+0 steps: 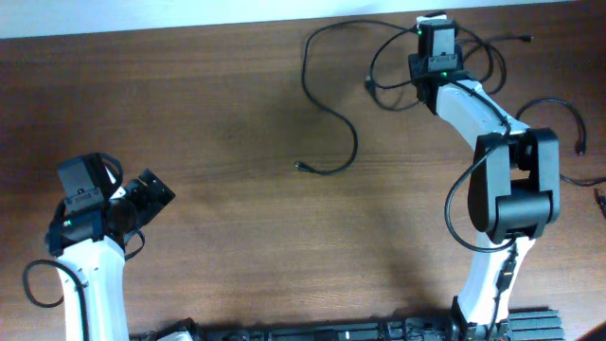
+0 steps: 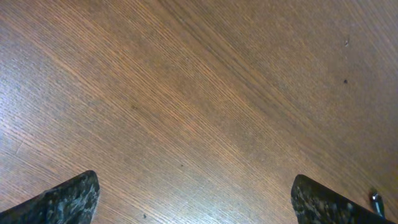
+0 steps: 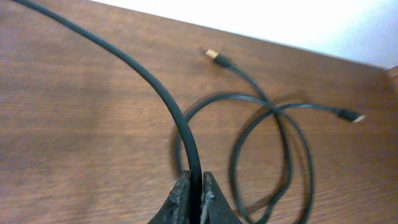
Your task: Untangle cables
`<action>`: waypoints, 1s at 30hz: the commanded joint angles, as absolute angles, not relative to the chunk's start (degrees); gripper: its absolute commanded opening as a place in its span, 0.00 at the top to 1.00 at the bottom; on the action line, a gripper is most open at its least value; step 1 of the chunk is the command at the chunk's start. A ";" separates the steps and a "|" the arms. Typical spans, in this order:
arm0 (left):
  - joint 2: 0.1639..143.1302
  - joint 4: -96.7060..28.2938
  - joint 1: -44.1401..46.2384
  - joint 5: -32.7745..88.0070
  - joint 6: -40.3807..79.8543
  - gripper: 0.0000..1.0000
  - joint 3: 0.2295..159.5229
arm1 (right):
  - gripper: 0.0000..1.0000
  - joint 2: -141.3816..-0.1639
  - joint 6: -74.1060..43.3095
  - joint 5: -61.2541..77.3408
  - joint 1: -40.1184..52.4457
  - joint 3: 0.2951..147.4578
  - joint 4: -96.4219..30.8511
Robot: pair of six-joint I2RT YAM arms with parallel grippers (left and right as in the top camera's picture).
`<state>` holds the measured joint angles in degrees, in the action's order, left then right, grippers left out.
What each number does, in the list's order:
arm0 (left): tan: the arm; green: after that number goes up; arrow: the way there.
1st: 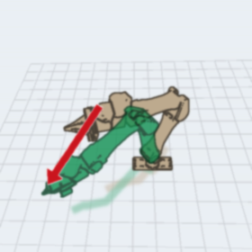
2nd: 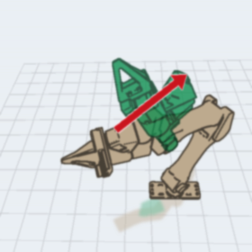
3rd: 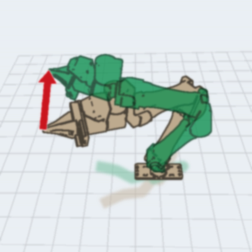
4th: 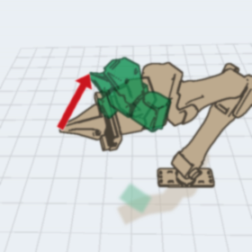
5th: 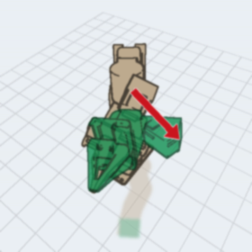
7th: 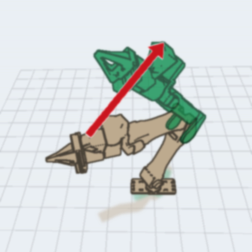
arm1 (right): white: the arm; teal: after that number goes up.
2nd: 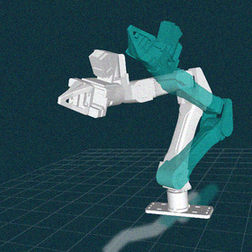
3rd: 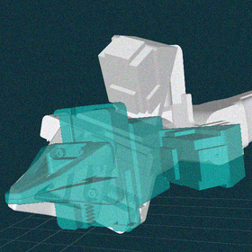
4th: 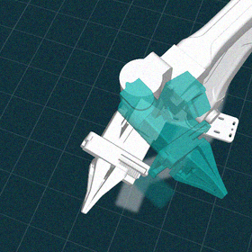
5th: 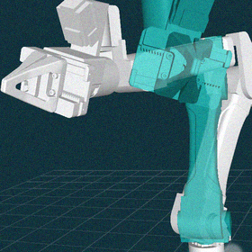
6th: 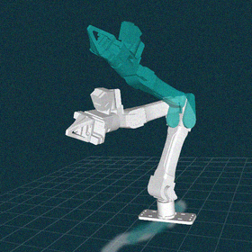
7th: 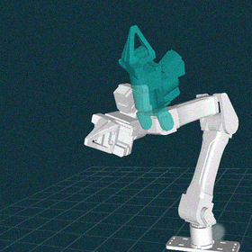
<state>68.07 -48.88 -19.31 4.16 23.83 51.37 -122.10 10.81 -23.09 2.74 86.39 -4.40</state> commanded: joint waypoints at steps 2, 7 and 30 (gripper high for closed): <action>67.44 -48.97 -19.51 4.75 24.60 0.01 52.34 | 0.32 -122.19 4.19 -21.04 2.28 87.22 -5.23; 67.44 -48.95 -19.51 4.75 24.60 0.01 52.34 | 0.12 -116.46 4.21 -7.42 9.23 87.24 -21.58; 67.44 -48.95 -19.51 4.75 24.60 0.01 52.34 | 0.96 -118.50 -31.81 -9.98 24.34 80.82 -49.15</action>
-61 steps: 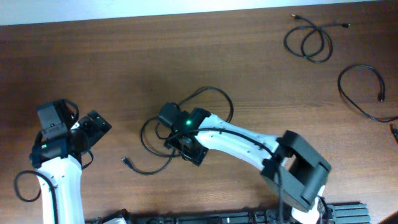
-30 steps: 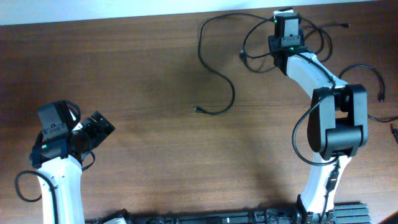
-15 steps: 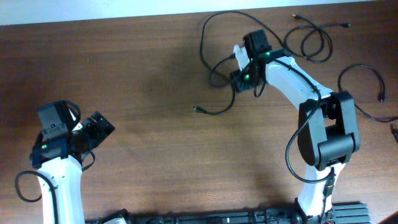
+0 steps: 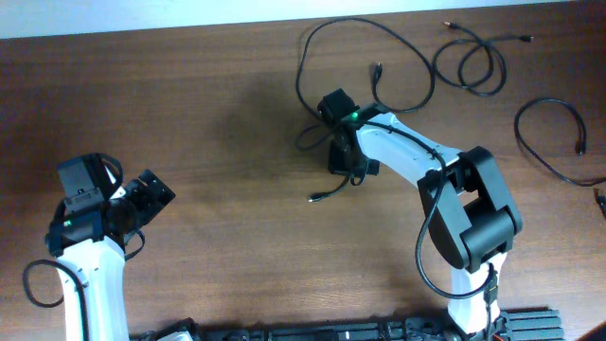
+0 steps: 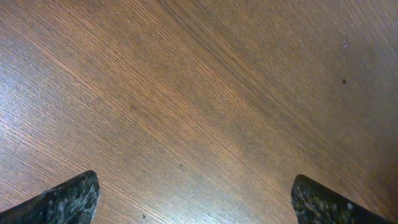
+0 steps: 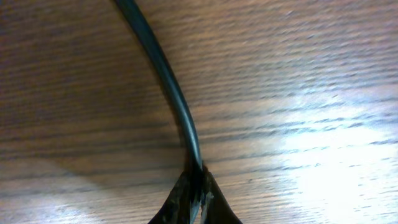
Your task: Untangle cables
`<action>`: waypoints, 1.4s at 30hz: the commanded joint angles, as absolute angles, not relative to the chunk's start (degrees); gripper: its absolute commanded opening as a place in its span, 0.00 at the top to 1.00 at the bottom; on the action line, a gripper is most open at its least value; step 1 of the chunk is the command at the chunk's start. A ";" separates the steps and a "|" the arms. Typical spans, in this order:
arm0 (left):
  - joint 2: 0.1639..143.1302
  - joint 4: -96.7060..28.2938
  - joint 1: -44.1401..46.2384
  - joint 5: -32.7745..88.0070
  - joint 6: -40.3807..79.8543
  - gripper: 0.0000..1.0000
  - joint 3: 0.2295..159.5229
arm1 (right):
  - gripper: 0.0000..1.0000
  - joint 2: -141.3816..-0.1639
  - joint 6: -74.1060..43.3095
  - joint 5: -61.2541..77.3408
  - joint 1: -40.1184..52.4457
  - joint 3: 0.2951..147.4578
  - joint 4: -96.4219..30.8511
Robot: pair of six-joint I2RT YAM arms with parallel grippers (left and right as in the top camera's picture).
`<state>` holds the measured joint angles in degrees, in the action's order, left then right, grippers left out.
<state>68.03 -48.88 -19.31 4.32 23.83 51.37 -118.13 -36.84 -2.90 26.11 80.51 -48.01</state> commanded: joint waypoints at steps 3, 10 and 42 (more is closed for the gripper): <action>67.44 -48.95 -19.51 4.75 24.60 0.01 52.34 | 0.96 -109.08 -15.40 -14.68 22.74 87.31 -53.10; 67.44 -48.95 -19.51 4.73 24.60 0.01 52.34 | 0.96 -94.78 -17.52 -23.81 1.80 91.02 -39.42; 67.44 -48.95 -19.51 4.73 24.60 0.01 52.34 | 0.33 -122.58 12.62 2.35 14.61 100.99 -45.98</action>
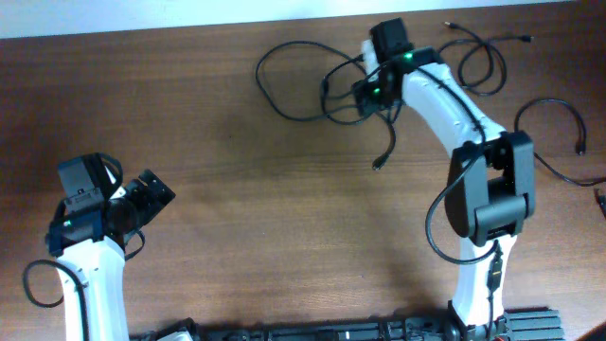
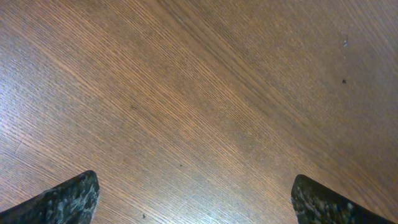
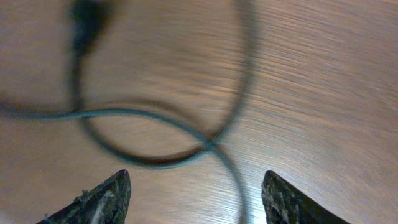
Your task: Untangle cables
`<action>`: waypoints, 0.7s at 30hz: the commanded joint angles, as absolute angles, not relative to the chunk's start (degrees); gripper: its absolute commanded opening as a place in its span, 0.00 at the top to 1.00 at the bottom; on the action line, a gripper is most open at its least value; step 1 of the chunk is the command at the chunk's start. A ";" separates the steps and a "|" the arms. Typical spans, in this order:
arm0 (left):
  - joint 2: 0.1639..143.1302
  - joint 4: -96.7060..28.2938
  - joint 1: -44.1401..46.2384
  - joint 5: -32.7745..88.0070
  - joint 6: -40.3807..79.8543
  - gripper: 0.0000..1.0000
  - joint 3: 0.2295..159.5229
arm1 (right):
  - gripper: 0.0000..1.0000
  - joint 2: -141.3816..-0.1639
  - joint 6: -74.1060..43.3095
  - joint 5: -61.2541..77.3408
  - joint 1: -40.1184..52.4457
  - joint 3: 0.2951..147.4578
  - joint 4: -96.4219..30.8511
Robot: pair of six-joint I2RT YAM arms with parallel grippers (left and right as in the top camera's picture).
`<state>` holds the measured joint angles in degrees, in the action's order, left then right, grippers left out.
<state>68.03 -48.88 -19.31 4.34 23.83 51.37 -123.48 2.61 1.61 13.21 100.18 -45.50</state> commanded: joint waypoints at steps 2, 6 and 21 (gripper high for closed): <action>67.44 -48.95 -19.51 4.75 24.60 0.01 52.34 | 0.33 -122.63 12.62 -0.73 12.86 100.20 -50.74; 67.44 -48.95 -19.51 4.75 24.60 0.01 52.34 | 0.34 -123.17 13.28 -1.69 8.75 91.72 -48.95; 67.44 -48.95 -19.51 4.75 24.60 0.01 52.34 | 0.96 -116.92 -3.51 2.96 -11.38 121.03 -52.84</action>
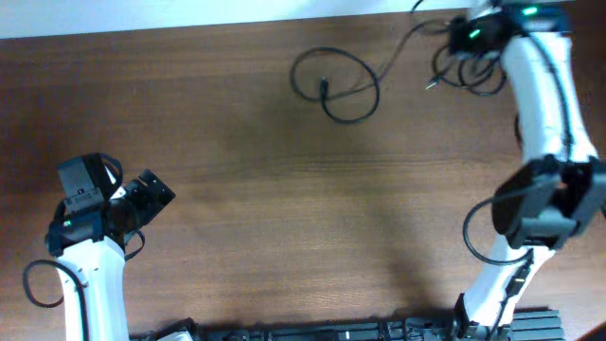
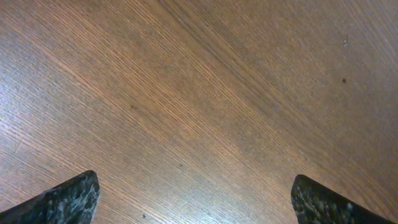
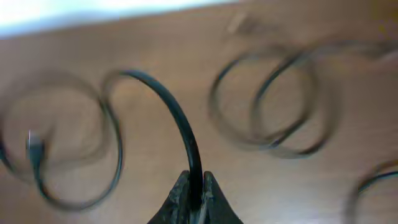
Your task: Untangle cables
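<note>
A long black cable (image 1: 337, 87) lies in a loop at the table's far middle, and a strand runs from it up to the right. My right gripper (image 1: 461, 40) is at the far right edge, shut on this cable (image 3: 180, 118); the jaws pinch it at the bottom of the right wrist view (image 3: 194, 186). A second, small coiled cable (image 1: 473, 71) lies just beside the gripper, seen blurred as a coil (image 3: 280, 106). My left gripper (image 2: 196, 205) stands open over bare wood at the near left (image 1: 150, 196), holding nothing.
Part of another cable (image 3: 373, 180) curves in at the lower right of the right wrist view. The white back edge of the table (image 1: 189, 17) runs just behind the cables. The right arm (image 1: 544, 104) reaches along the right side.
My right gripper was open over the cable at the far middle; now it is shut on the cable near the far right corner. The cable's loop lies further right. The left arm is unchanged.
My right gripper was first shut on the long cable beside the small coil at the far right. Then it held the cable at the table's middle, apart from the coil. Then it was open at the far middle. Now it grips the cable again at the far right.
</note>
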`<action>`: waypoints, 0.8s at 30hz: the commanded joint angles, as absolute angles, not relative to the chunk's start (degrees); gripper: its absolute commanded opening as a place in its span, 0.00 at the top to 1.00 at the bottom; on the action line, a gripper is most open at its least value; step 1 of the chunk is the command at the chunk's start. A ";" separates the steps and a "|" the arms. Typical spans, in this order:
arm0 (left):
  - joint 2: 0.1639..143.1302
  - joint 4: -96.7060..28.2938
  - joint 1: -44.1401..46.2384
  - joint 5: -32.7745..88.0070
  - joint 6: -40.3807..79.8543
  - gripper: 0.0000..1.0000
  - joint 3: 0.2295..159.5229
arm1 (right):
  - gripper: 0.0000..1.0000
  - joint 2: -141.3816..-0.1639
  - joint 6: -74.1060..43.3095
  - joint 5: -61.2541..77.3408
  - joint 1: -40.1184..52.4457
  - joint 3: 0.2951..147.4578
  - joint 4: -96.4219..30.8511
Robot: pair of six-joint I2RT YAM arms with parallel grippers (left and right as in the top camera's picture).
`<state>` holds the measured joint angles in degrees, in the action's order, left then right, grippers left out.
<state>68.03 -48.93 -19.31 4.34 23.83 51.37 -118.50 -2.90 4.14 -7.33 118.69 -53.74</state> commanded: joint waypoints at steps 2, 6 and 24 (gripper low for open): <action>67.44 -48.95 -19.51 4.75 24.60 0.01 52.34 | 0.96 -117.49 -2.90 3.31 -12.93 121.01 -50.50; 67.44 -48.95 -19.51 4.75 24.60 0.01 52.34 | 0.96 -118.13 10.13 10.76 -6.39 120.97 -42.04; 67.44 -48.95 -19.51 4.75 24.60 0.01 52.34 | 0.01 -105.27 -2.37 -14.17 15.51 122.87 -70.65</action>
<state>68.03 -48.95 -19.31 4.34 23.83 51.40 -108.51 5.23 -13.91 17.06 122.91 -66.13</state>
